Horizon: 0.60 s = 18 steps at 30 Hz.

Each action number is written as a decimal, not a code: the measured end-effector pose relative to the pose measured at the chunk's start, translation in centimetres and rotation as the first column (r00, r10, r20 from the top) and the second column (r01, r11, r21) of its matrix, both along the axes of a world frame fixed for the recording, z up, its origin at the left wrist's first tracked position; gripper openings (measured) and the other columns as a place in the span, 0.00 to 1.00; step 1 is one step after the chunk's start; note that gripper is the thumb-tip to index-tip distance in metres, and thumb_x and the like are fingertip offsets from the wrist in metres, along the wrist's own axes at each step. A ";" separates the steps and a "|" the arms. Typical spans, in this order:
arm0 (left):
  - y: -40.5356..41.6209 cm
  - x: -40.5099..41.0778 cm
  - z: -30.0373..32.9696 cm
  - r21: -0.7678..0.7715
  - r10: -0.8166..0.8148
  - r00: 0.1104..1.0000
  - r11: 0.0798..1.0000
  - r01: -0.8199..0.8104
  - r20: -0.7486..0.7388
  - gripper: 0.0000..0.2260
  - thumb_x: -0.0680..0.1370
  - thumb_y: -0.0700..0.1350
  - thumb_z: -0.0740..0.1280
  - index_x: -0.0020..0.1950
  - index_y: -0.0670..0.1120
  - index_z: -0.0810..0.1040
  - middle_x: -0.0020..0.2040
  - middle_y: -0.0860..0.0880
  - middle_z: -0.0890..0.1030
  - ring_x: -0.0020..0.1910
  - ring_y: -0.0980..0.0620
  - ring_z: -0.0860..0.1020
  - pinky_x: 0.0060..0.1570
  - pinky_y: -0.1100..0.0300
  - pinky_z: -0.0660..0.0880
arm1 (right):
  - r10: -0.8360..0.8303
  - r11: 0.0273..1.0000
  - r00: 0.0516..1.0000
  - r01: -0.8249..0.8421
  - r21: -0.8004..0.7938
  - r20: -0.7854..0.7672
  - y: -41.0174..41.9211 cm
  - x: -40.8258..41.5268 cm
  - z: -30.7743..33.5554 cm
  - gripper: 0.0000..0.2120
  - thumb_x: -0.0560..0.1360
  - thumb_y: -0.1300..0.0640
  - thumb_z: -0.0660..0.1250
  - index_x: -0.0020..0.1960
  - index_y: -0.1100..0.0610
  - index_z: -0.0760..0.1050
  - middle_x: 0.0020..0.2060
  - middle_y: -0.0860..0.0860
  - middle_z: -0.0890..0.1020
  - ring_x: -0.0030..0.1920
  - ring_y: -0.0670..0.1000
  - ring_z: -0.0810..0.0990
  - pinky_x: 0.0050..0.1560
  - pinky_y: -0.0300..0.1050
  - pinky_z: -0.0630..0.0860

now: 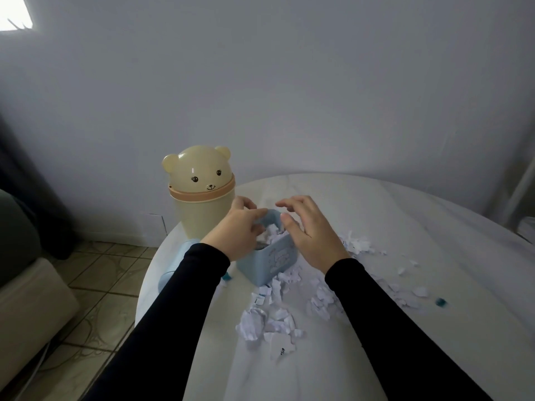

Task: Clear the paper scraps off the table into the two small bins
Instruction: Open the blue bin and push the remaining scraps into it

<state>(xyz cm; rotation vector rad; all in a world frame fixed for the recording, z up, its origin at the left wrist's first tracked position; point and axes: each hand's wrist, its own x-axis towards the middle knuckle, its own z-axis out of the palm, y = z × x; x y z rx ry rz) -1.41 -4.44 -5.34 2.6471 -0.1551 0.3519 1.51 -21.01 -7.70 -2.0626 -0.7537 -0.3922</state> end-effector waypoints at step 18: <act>-0.8 -0.1 1.7 0.195 0.074 0.989 0.980 -0.049 -0.125 0.14 0.78 0.46 0.61 0.37 0.42 0.79 0.35 0.46 0.80 0.36 0.47 0.75 0.34 0.62 0.68 | -0.029 0.999 0.899 0.036 0.009 -0.436 0.9 -2.4 -2.5 0.67 0.52 0.38 0.81 0.76 0.42 0.40 0.76 0.45 0.55 0.75 0.46 0.57 0.67 0.42 0.63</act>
